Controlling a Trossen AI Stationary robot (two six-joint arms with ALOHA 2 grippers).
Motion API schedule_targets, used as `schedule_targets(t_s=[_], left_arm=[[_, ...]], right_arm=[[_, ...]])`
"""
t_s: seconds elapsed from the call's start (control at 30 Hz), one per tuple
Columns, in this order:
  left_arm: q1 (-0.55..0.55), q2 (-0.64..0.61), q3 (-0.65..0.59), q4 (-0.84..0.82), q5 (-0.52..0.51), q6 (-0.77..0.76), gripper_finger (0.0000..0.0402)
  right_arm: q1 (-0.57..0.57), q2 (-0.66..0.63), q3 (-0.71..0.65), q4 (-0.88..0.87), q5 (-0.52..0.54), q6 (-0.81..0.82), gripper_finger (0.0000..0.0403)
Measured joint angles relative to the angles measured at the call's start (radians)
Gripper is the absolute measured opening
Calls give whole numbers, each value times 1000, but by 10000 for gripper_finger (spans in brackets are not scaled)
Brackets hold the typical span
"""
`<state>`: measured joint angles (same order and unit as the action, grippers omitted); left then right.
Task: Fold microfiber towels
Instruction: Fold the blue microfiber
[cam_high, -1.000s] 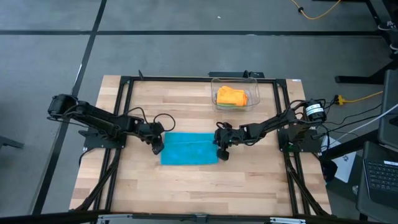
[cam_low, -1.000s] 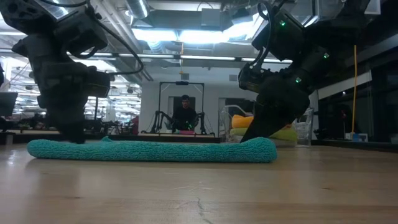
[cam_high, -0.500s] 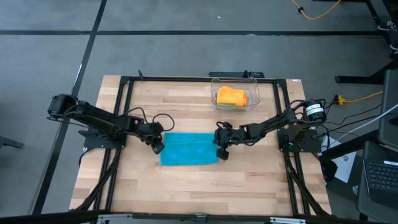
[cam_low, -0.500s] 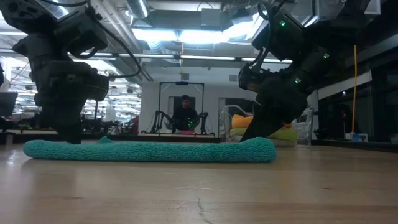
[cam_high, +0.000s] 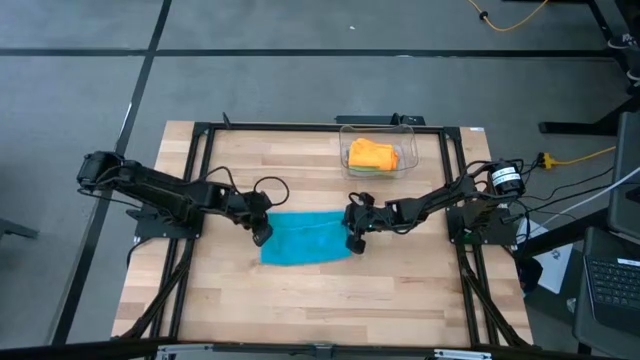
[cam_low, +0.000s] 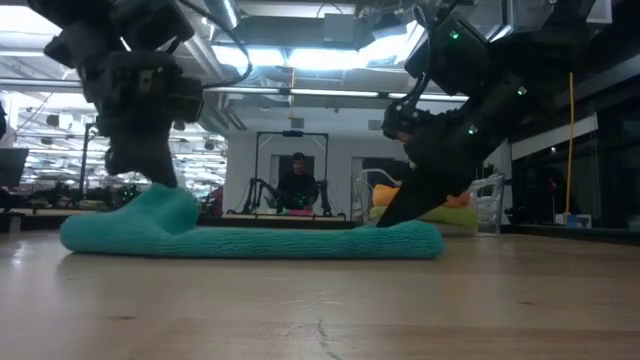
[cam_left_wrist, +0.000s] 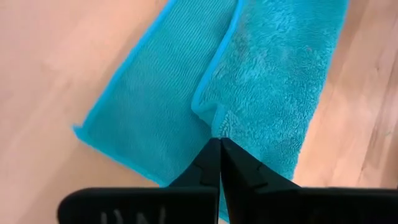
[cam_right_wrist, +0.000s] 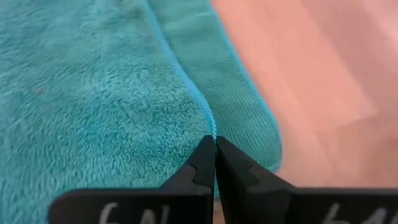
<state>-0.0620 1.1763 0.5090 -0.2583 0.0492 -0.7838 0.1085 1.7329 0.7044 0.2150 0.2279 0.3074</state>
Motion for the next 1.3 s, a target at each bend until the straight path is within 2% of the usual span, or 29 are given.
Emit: schedule_targets(t_s=[0.17, 0.43, 0.67, 0.97, 1.3], left_arm=[[1, 0, 18, -2, -55, 36, 0], [1, 0, 18, -4, -66, 36, 0], [1, -1, 18, 0, -99, 36, 0], [1, -1, 18, -8, -234, 36, 0], [2, -1, 18, -123, -280, 1, 0]], right_arm=[[0, -1, 0, -1, 85, 1, 9], [17, -91, 0, -23, 130, -3, 9], [55, -168, 1, -153, 298, 45, 9], [39, -169, 1, -176, 355, 122, 9], [-2, -169, 1, -172, 303, 108, 10]])
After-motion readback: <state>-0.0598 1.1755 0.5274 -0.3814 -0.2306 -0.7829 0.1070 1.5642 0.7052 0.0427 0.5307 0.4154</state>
